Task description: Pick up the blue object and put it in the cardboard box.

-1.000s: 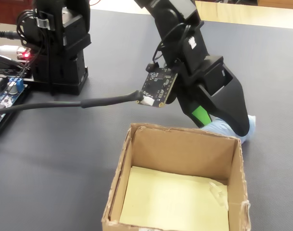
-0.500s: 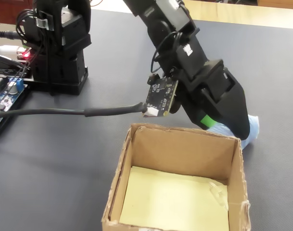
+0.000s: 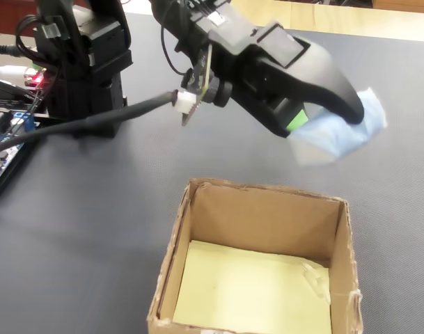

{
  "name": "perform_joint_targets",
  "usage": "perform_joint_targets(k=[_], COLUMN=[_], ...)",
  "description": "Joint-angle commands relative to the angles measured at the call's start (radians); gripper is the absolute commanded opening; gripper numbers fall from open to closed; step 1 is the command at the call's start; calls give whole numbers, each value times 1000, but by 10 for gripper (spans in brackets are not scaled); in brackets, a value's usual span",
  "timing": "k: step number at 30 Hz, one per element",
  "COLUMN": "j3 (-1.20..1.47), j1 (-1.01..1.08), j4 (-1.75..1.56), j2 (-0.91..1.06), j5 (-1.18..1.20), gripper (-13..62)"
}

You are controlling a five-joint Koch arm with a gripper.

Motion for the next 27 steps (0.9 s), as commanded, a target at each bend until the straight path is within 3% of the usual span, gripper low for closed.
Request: perform_joint_targets(k=[1,8,14,15,18,19,27], j3=[-35,-94,-324,-328,-350,-345,-333], j1=[5,144,368,377,390,396,419], j4=[-114,5,337,344,430,425,299], j2=[51,74,-41,-44,-46,-46,-44], j5=[-2,-98,-272,-268,-224,-224,-175], gripper=[44,44,49,77,277,300,324])
